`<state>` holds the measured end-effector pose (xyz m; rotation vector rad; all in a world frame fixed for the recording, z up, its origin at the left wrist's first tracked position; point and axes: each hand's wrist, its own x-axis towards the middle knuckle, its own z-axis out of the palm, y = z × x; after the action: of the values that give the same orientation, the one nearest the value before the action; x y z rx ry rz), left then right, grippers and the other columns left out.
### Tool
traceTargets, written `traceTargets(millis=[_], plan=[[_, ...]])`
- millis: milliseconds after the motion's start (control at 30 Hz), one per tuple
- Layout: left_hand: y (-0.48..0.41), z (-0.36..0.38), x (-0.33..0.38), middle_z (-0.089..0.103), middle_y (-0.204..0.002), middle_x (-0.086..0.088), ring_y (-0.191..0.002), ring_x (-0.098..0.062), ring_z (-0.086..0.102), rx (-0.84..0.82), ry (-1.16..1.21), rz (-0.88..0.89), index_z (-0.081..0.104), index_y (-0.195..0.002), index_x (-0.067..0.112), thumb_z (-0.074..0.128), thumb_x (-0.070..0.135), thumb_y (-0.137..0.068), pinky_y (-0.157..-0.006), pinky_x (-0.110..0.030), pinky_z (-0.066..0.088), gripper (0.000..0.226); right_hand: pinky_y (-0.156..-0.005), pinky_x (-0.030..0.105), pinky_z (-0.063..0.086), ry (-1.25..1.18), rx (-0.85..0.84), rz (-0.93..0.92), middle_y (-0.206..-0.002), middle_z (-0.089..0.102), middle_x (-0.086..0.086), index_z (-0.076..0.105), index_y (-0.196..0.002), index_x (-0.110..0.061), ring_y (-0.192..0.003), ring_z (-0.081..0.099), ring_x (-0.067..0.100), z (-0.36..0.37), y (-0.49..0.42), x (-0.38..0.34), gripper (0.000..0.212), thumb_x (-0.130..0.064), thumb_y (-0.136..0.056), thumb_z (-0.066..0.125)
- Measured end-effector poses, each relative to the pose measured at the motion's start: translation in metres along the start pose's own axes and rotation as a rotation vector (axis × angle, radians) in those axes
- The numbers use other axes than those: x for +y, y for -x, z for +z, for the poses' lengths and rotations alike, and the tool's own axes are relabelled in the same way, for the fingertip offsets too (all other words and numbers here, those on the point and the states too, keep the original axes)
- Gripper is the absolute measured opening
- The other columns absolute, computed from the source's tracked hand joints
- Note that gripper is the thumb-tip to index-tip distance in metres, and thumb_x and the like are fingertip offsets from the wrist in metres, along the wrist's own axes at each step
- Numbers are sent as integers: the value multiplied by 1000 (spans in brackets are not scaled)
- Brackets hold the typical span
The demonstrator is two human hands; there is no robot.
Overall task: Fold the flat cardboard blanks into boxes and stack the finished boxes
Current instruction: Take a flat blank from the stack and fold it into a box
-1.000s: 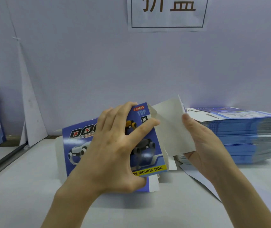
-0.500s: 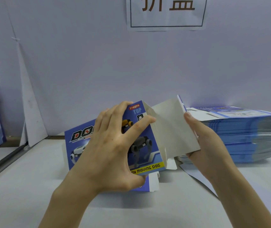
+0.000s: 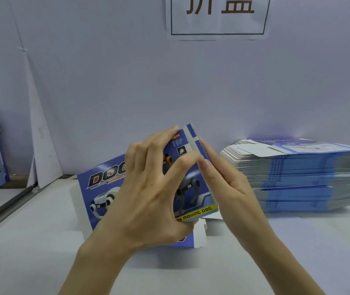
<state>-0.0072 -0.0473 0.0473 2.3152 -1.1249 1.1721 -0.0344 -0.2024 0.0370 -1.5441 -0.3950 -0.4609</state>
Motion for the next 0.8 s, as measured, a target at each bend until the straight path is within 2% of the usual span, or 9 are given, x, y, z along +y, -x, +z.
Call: traceTargets(millis=[67, 200, 333, 433, 567, 633, 667, 733, 800], plan=[[0, 1, 3, 32, -147, -16, -131, -30, 33, 16, 14, -7, 43, -130, 25, 77, 49, -51, -102, -51, 34, 90, -109, 48, 41, 32, -13, -11, -138, 58, -10, 52, -139, -35, -131, 51, 12, -1, 1, 0, 41, -41, -99, 50], [-1, 3, 5, 31, -148, -16, -132, -30, 32, 25, 53, -25, 35, -136, 28, 75, 49, -51, -101, -55, 35, 97, -110, 49, 39, 86, -47, 20, -144, 51, -10, 47, -142, -38, -135, 47, 14, -1, 3, 2, 49, -42, -95, 38], [1, 6, 2, 28, -149, -15, -135, -27, 29, 3, 58, -49, 28, -143, 29, 76, 51, -51, -104, -52, 33, 106, -109, 36, 39, 213, -90, -19, -140, 51, -16, 46, -139, -48, -131, 47, 5, 0, 3, 0, 47, -39, -94, 38], [1, 5, 1, 26, -150, -13, -136, -22, 23, 7, 87, -61, 23, -146, 29, 72, 53, -51, -105, -50, 35, 109, -93, 14, 44, 290, -161, -19, -133, 50, -20, 39, -141, -55, -121, 51, -3, -6, 5, -7, 55, -39, -89, 46], [-1, 6, 9, 24, -152, -10, -137, -20, 22, 19, 146, -66, 16, -149, 29, 73, 55, -55, -104, -53, 37, 113, -86, 14, 51, 349, -223, 3, -126, 44, -17, 35, -134, -68, -114, 55, -5, -21, 5, -15, 76, -31, -74, 64], [-3, 4, 14, 21, -153, -6, -138, -19, 23, 22, 213, -72, 12, -150, 31, 72, 62, -59, -105, -51, 36, 114, -83, 20, 55, 262, -164, -22, -120, 50, -11, 50, -128, -61, -110, 60, 3, -28, 3, -18, 73, -23, -69, 71], [-3, 3, 13, 22, -153, -2, -138, -18, 25, 28, 256, -71, 11, -150, 31, 70, 66, -62, -106, -49, 37, 112, -79, 22, 56, 197, -123, -43, -115, 57, -11, 58, -125, -50, -106, 64, 7, -31, 2, -18, 69, -17, -67, 73], [-5, -3, 9, 32, -147, 11, -133, -15, 37, 63, 386, -102, 16, -150, 32, 68, 66, -67, -106, -36, 39, 104, -68, 21, 56, 77, -46, -83, -101, 71, -11, 63, -114, -24, -94, 71, 10, -34, 0, -17, 54, -9, -64, 75], [-5, -10, 1, 46, -136, 19, -125, -11, 49, 130, 556, -173, 28, -146, 33, 67, 53, -75, -98, -19, 42, 83, -66, 20, 55, 13, 30, -137, -98, 75, -6, 68, -100, -13, -89, 72, 12, -37, -1, -17, 40, -8, -61, 77]])
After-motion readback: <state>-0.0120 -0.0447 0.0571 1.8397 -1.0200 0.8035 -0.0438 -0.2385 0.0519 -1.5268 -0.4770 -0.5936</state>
